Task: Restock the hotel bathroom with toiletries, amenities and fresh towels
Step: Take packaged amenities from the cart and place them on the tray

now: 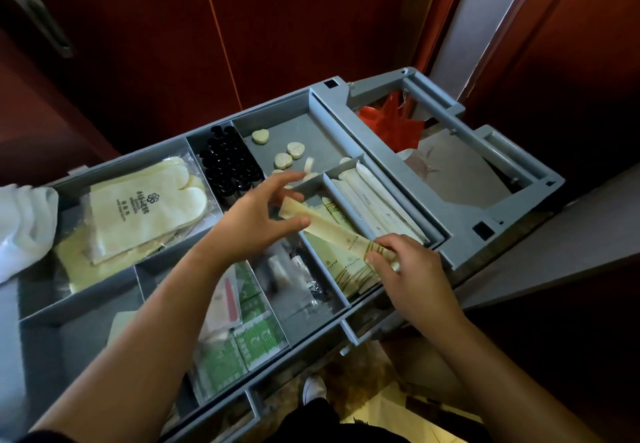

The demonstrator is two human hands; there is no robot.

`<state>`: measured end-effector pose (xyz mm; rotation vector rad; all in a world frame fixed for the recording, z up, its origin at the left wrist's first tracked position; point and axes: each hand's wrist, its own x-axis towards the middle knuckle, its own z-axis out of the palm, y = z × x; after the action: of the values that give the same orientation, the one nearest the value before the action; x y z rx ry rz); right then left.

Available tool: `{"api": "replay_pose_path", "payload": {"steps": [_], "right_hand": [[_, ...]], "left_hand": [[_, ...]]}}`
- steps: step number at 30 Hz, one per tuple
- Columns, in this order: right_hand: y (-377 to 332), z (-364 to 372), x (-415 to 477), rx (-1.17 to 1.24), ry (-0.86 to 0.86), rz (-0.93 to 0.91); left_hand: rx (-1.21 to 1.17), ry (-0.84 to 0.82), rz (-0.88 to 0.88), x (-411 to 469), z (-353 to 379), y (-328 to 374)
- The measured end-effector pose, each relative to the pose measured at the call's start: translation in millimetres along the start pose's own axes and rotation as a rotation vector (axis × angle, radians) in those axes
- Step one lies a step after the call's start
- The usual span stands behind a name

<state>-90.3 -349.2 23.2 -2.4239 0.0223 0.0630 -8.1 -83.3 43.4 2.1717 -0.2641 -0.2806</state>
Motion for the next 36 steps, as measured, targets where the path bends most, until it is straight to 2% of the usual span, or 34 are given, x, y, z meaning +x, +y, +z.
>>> {"api": "replay_pose_path", "payload": {"steps": [6,9,12,16,18,25,29,36], "right_hand": [[-3,-20,-18,0.103,-0.095,-0.034],[2,-25,-30,0.17,-0.141,-0.035],[9,-31,-43,0.318,-0.181,0.018],[19,-34,-67,0.649,-0.215,0.149],[25,-35,-80,0.718,-0.213,0.164],[53,-45,-130,0.695,-0.285,0.095],[70,-52,-160,0.658,-0.325,0.072],[101,-61,-225,0.659,-0.359,0.068]], "left_hand": [[-0.312,0.103,-0.132,-54,14,14],[-0.372,0.173,-0.169,-80,24,25],[-0.404,0.204,-0.197,-107,38,31],[-0.487,0.252,-0.244,-143,62,36],[-0.517,0.276,-0.268,-161,76,40],[-0.621,0.34,-0.346,-223,125,60],[-0.569,0.396,-0.365,-257,155,70],[-0.619,0.46,-0.41,-320,219,86]]}}
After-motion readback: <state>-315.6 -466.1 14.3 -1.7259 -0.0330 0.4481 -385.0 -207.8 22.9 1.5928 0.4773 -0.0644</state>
